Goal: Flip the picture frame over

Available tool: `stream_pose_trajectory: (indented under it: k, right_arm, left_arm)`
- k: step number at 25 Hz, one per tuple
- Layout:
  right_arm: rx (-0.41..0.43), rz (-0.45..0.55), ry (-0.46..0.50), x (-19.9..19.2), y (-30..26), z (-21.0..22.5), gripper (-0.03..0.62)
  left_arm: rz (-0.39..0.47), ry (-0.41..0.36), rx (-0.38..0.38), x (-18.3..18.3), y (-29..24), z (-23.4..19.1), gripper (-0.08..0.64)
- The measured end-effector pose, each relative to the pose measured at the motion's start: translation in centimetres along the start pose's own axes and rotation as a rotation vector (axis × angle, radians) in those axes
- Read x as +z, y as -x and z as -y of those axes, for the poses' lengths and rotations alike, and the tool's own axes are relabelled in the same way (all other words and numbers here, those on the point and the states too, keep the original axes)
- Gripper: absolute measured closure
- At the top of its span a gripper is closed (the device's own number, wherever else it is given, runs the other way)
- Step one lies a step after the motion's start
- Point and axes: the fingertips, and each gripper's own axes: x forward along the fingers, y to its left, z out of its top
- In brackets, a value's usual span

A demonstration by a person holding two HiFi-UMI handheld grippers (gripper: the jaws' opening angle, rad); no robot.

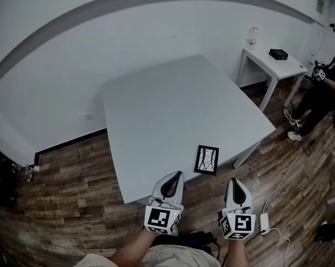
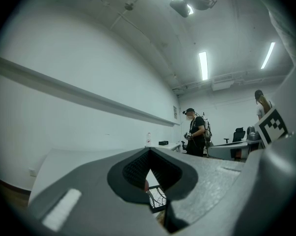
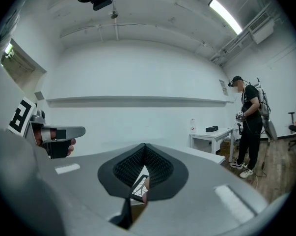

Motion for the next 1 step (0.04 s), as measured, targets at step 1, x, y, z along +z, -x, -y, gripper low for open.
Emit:
stream_pose_trajectory:
  k: [1]
  right_arm:
    - [-0.001, -0.002, -0.002, -0.07, 0.02, 0.02, 0.569]
  left_arm:
    - [-0.003, 0.002, -0.003, -0.05, 0.03, 0.08, 0.56]
